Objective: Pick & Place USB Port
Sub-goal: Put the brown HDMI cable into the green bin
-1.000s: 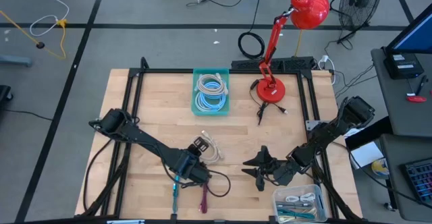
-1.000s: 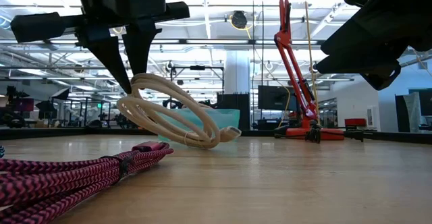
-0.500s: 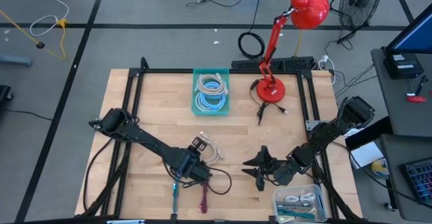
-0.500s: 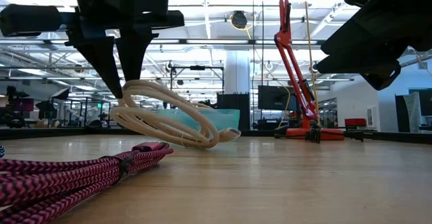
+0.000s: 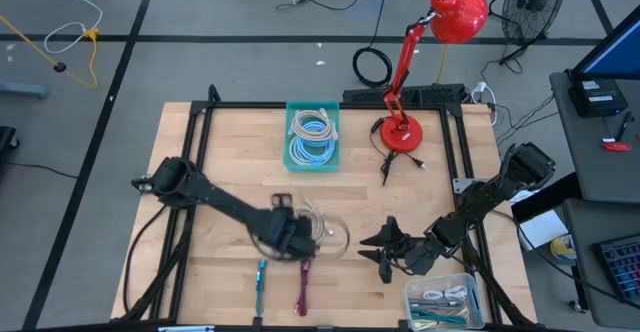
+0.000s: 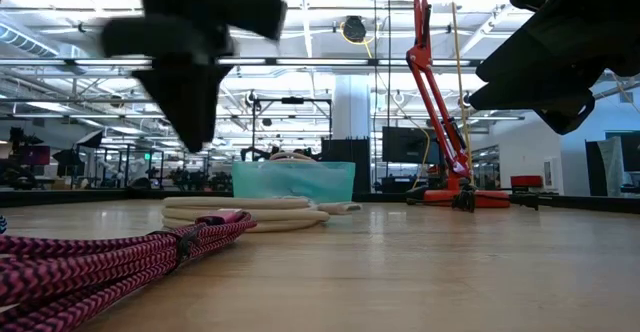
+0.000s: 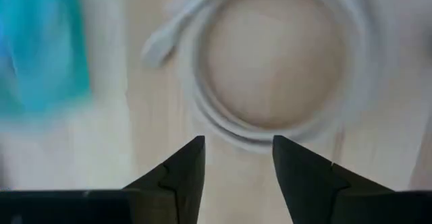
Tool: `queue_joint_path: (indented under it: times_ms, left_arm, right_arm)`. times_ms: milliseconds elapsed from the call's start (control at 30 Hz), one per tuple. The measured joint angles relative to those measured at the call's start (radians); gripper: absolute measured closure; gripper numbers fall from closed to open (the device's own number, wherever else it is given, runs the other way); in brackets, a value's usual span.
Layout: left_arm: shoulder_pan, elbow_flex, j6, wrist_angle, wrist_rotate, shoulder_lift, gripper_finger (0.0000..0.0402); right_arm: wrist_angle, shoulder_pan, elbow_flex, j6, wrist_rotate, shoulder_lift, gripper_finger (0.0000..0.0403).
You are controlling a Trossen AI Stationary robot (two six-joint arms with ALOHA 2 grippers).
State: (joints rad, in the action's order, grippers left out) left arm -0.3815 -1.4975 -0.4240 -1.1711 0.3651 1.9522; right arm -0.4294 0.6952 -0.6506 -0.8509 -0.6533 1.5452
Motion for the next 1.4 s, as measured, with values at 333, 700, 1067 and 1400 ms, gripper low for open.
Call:
queue_joint_path:
  times_ms: [333,700,1067,1400]
  left_arm:
    - [0.167,0.127,-0.938,0.201,-0.421,0.0,0.0244]
    - [0.191,0.15,-0.882,0.299,-0.409,-0.009,0.0239]
    - [0.197,0.098,-0.828,0.039,-0.408,-0.01,0.0179]
    - [0.196,0.097,-0.819,0.121,-0.356,-0.01,0.0141]
  right_arm:
    - [0.0,0.008,0.0,-0.012,0.003,0.0,0.0271]
    - [-0.007,0.029,0.0,0.0,0.002,0.0,0.0271]
    - [-0.007,0.025,0.0,0.007,0.0,0.0,0.0271]
    - [-0.007,0.026,0.0,0.002,0.0,0.0,0.0271]
